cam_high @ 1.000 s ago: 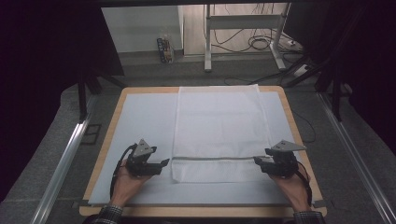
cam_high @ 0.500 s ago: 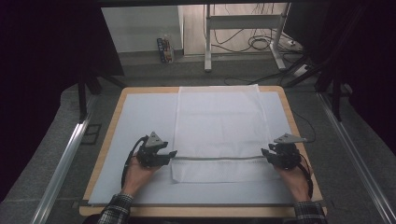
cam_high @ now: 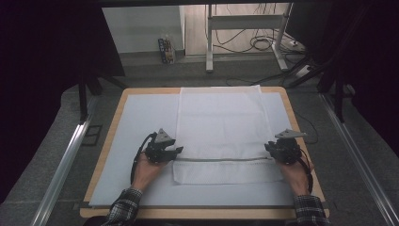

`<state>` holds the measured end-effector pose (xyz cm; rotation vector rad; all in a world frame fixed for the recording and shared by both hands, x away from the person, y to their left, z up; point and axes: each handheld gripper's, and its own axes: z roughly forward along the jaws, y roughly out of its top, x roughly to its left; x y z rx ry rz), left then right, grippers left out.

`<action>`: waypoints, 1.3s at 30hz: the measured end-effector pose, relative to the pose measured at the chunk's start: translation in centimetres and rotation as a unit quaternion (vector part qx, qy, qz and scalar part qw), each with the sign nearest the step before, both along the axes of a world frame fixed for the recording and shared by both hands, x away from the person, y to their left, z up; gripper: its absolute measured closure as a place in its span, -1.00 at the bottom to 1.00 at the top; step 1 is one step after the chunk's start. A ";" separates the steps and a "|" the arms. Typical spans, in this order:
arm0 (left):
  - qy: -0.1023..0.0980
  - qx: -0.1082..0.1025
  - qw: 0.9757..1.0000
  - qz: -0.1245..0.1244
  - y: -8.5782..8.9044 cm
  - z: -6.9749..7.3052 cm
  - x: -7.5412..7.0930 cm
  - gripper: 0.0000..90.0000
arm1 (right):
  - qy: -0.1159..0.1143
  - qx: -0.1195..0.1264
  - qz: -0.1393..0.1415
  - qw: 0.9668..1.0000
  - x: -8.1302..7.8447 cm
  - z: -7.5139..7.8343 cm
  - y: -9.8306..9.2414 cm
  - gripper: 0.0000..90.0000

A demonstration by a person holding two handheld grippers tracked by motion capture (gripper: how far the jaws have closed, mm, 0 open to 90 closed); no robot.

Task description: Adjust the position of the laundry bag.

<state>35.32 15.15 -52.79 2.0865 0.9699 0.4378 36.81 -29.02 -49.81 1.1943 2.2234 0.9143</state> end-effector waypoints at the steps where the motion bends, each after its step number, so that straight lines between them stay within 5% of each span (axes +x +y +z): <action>1: 0.000 0.000 1.000 0.000 0.0 0.0 0.0 0.12 | 0.000 -0.001 0.000 1.000 0.1 0.0 0.0 0.61; 14: 0.006 -0.023 0.999 0.026 0.6 -0.3 1.6 0.15 | -0.009 -0.003 -0.027 1.000 1.1 -0.4 -1.2 0.44; 25: 0.013 0.028 0.999 0.036 -0.2 -1.4 2.2 0.03 | 0.016 -0.013 -0.040 0.999 2.3 -1.6 -1.9 0.24; 32: 0.031 0.005 0.999 0.037 -0.1 -1.7 2.6 0.29 | 0.037 0.003 -0.039 0.999 2.5 -1.8 -1.9 0.49; 37: 0.037 -0.002 0.998 0.041 -0.1 -1.6 2.7 0.73 | 0.048 0.008 -0.029 0.998 2.5 -1.7 -1.4 0.93; 39: 0.040 -0.002 0.999 0.031 -0.3 -1.6 2.7 0.91 | 0.049 0.006 -0.030 0.998 2.6 -1.7 -1.4 0.95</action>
